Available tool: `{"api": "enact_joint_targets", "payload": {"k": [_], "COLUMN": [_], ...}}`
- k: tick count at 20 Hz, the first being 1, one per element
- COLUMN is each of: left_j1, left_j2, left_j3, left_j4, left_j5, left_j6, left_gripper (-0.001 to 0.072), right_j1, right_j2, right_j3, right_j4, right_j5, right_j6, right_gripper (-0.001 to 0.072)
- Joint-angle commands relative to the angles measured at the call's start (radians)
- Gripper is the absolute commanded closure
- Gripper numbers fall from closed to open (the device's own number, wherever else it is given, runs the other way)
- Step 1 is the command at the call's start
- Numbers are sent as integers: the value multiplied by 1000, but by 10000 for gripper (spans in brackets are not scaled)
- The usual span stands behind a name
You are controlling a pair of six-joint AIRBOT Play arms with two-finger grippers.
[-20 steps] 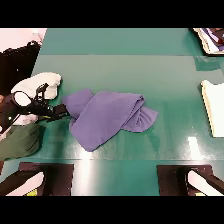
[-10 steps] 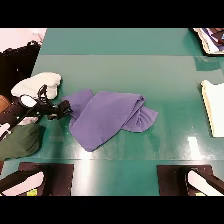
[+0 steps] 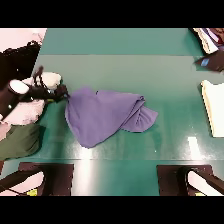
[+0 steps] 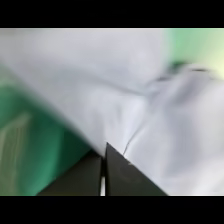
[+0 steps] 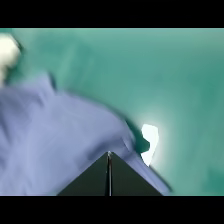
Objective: Fold the shirts.
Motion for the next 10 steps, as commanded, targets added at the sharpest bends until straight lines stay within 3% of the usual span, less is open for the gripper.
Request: {"api": "enact_joint_targets", "payload": {"k": [1,2,3,10], "left_j1": [0,0,0,0], "left_j2": [0,0,0,-3], "left_j3": [208,246,271,284], "left_j4": [5,5,5,35], "left_j5": [-100,-111,-121,-160], "left_j6": [80,84,84,84], "left_gripper": [686,686,686,686], "right_j1": [47,53,59,95], "right_j2": [-19,-43,-72,-299], "right_j3": [-205,-266,-318,-570], "right_j4": [-141,-142,-140,-56], "right_j5": [24,34,37,-128], "right_j6": [1,1,6,30], "right_gripper": [607,392,289,302]}}
